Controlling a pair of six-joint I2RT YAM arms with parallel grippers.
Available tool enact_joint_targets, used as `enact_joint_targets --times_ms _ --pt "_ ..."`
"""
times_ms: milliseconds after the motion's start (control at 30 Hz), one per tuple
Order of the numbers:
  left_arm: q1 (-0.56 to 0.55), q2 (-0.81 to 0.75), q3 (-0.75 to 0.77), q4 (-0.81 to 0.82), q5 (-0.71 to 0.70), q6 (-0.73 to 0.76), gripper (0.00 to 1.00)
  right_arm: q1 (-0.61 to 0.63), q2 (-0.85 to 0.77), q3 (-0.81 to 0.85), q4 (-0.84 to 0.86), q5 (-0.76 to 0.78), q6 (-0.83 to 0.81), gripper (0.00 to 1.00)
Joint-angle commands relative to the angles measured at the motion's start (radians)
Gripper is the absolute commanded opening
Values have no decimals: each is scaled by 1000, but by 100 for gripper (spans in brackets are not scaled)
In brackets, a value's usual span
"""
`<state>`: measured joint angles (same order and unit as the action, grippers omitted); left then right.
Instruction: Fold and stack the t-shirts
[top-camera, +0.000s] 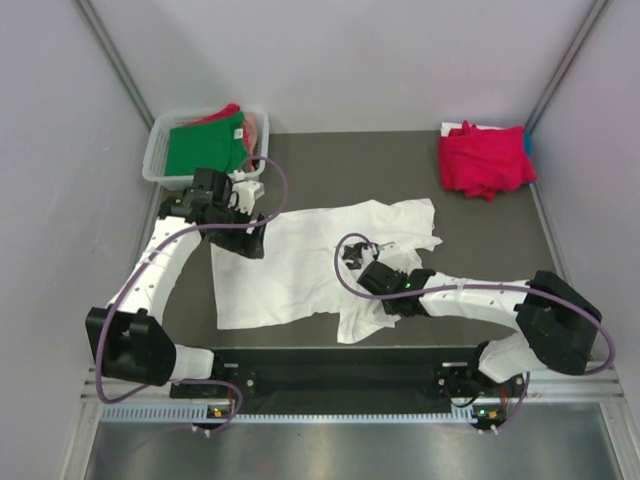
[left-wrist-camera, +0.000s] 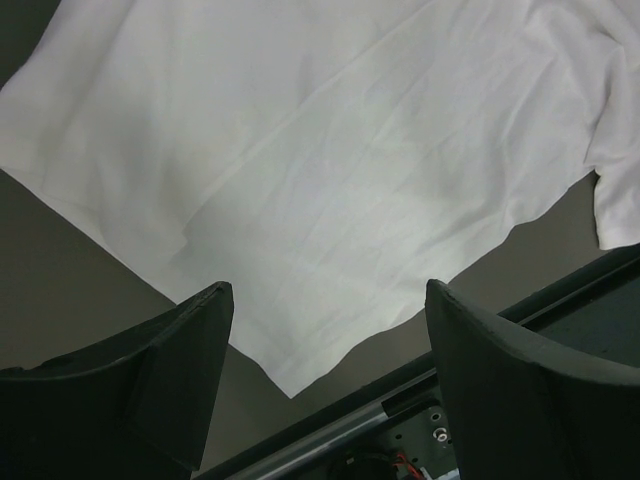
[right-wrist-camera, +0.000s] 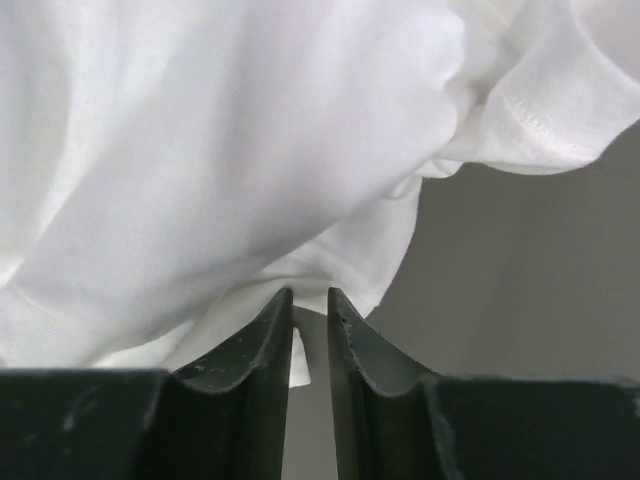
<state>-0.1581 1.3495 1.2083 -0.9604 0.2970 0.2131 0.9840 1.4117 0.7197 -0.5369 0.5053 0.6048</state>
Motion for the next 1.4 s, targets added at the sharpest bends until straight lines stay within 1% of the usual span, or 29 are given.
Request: enact_joint_targets --times_ms 0,67,200,267,300,367,433,500,533,633,733,767,833,867,900,1000,1033,1067,1100,1167,1200,1267,1367 --pt "-3 -44 31 -23 -24 23 82 -18 16 -29 86 -19 29 12" --pt "-3 -44 36 -24 -29 28 82 -19 20 -49 98 -31 36 8" --pt "-3 -43 42 -24 -38 29 82 -21 13 -57 101 -43 44 9" --pt "-3 -41 45 -23 -38 32 81 -19 6 -52 98 -53 44 11" --pt "-4 -36 48 -23 -36 31 81 -19 3 -52 98 -56 44 14" --pt "-3 -32 50 -23 -35 31 81 -19 -2 -48 91 -54 43 15" --pt "-3 -30 51 -20 -32 29 81 -21 -3 -48 88 -54 41 10" --pt "-3 -27 51 -20 -29 29 81 -19 -17 -49 69 -56 61 0" --pt "-3 -26 53 -20 -33 29 81 -19 -26 -54 61 -60 65 0" --pt "-3 -24 54 -20 -35 34 81 -13 -88 -69 -9 -63 107 0" --pt "-4 -21 65 -18 -38 37 81 -2 -174 -77 -113 -51 150 0" --pt "-3 -18 68 -18 -36 37 81 2 -195 -75 -179 -44 173 0" --pt "-3 -18 73 -18 -27 35 81 16 -267 -56 -250 -39 199 0" --pt "-3 -18 76 -17 -25 34 81 27 -290 -46 -314 -25 232 0" --pt "-4 -16 76 -12 -21 32 81 36 -330 -26 -330 -22 234 0" --pt "-3 -13 73 -8 -12 31 81 50 -361 47 -440 -16 271 0" --pt "-4 -13 73 -6 -9 29 81 54 -370 59 -448 -10 270 1" --pt "-3 -13 63 -1 -6 31 81 54 -373 67 -433 -2 253 10" --pt "-3 -15 62 3 -6 31 81 54 -364 72 -416 4 244 24" --pt "-3 -9 62 6 -6 28 81 54 -327 67 -362 6 213 30" --pt "-3 -9 65 2 -4 26 80 54 -271 66 -348 1 207 38" --pt "-3 -18 65 -9 -5 34 80 56 -221 61 -293 -23 190 43" --pt "-3 -41 56 -8 -36 43 80 58 -172 37 -207 -59 182 42"
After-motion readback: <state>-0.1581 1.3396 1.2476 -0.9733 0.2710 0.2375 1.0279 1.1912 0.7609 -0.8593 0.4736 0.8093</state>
